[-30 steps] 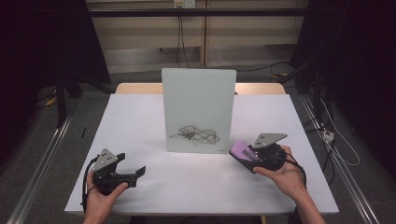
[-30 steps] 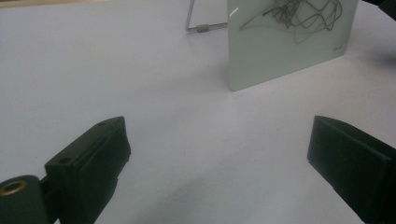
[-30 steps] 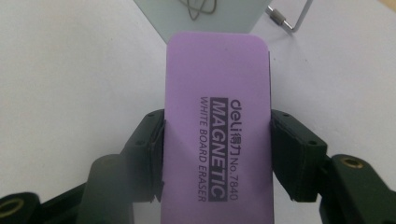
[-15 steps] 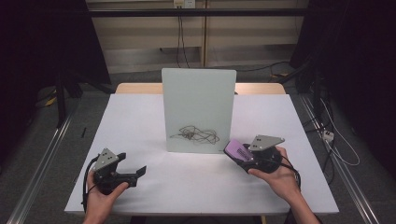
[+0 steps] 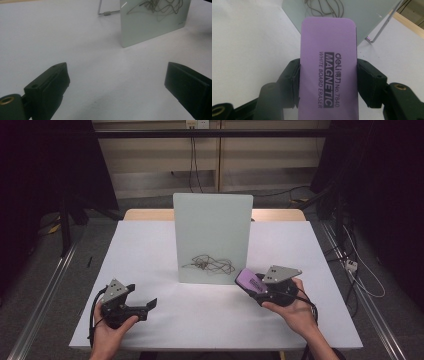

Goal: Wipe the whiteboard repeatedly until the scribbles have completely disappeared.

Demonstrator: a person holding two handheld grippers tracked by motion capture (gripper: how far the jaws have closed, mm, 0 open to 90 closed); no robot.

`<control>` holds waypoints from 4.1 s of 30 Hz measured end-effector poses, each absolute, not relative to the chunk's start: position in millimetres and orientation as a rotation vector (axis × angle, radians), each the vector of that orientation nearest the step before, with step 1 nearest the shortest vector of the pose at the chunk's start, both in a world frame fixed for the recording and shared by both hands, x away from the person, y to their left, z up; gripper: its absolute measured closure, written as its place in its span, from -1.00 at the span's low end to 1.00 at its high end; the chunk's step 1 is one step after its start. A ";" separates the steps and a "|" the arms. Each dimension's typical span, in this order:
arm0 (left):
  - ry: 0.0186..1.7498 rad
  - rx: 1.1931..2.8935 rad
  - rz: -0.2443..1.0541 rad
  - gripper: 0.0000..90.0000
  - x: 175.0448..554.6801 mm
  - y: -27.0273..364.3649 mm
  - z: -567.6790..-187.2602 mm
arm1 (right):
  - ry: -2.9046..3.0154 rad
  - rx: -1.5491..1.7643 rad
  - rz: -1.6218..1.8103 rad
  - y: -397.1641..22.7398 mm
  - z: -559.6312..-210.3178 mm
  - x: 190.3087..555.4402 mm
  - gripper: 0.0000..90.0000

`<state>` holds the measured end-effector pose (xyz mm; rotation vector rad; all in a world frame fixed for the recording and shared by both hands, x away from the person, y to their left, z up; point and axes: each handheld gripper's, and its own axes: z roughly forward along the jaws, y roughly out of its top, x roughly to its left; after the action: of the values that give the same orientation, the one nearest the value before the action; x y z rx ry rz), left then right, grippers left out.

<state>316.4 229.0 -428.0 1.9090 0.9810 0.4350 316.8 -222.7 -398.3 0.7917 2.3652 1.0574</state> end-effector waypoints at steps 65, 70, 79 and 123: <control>0.978 1.937 0.411 -0.88 316.3 227.7 -430.0 | 2.119 0.671 1.062 -172.0 -376.6 359.1 -0.09; 0.978 1.938 0.414 -0.88 316.3 227.9 -429.9 | 2.109 0.648 1.030 -168.8 -379.1 359.9 -0.09; 0.978 1.927 0.408 -0.88 315.8 227.7 -430.0 | 2.126 0.653 0.988 -163.2 -385.1 359.6 -0.08; 0.967 1.959 0.404 -0.87 316.4 224.7 -431.2 | 2.199 0.622 0.988 -127.1 -413.8 358.4 -0.08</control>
<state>316.4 224.7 -431.2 1.9595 0.9670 0.4035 358.4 -127.1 -413.8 0.6219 2.1990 0.9880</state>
